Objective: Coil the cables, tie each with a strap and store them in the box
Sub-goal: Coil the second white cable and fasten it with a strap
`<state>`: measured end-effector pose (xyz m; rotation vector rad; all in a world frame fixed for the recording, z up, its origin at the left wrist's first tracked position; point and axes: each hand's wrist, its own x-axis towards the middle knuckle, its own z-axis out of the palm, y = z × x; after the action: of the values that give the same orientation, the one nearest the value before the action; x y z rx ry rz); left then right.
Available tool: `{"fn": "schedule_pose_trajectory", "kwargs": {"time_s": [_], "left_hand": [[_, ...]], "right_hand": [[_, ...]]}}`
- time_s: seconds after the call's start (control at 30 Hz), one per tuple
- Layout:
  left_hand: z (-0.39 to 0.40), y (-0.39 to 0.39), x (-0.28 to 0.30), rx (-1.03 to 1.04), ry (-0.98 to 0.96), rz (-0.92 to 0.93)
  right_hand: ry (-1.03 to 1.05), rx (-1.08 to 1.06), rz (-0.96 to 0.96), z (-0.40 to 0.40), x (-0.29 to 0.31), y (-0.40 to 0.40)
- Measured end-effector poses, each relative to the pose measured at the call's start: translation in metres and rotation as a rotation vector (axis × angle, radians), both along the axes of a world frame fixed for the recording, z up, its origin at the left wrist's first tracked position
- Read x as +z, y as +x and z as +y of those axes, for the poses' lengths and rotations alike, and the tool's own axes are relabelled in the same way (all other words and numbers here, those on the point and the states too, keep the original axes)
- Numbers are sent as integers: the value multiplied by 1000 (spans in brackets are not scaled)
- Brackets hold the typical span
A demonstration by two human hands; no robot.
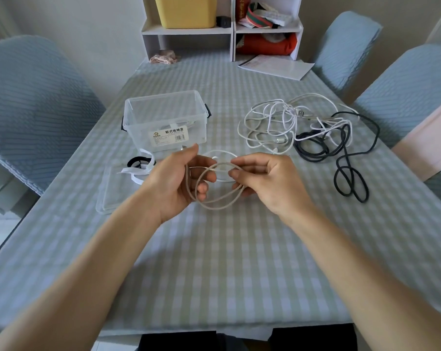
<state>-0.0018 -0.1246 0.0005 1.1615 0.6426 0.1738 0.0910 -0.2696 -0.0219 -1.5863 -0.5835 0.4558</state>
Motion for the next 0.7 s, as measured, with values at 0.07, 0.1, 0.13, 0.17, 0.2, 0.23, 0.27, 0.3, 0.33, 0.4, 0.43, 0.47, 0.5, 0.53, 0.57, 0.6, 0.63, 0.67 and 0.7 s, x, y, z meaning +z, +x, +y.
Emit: {"fn": "schedule_pose_trajectory", "kwargs": {"time_s": [0.07,0.1,0.13,0.17,0.2,0.23,0.27,0.3,0.33,0.4,0.43,0.47,0.5,0.53,0.57,0.6,0.63,0.67,0.7], "left_hand": [[-2,-1,0,-66,61,35],[-2,-1,-1,-90,80,44],[-2,-1,-2,-109,93,49],[-2,-1,-3,-124,103,54],[-1,-1,-4,-139,112,59],[0,-1,-4,-156,121,65],[2,-1,-4,-176,131,73],[3,-2,-4,-195,141,81],[4,-2,-4,-212,150,88],[4,-3,-3,-232,161,96],[3,-3,-2,-232,163,100],[2,-2,-2,-229,167,103],[2,-2,-2,-226,173,105],[1,-2,-3,-226,186,103],[0,-2,-3,-229,203,101],[-2,-2,-5,-233,221,100],[-3,-1,-6,-237,234,99],[-4,-1,-6,-241,240,97],[-5,0,-7,-243,238,95]], "right_hand": [[17,-8,37,0,-1,1],[26,-11,54,0,-1,2],[34,-10,68,0,-1,3],[45,-3,90,0,-1,4],[65,11,126,-1,0,5],[94,35,176,-1,0,6],[128,64,236,-2,1,7],[162,94,299,-2,2,7],[193,119,356,-2,3,8],[240,143,433,-3,3,11],[250,147,452,-4,3,12],[252,149,461,-4,4,12],[252,150,464,-4,4,12],[254,146,467,-4,4,12],[259,136,469,-3,4,12],[264,119,467,-3,3,11],[272,99,462,-3,3,12],[282,79,456,-3,3,12],[295,60,455,-3,3,13]]}}
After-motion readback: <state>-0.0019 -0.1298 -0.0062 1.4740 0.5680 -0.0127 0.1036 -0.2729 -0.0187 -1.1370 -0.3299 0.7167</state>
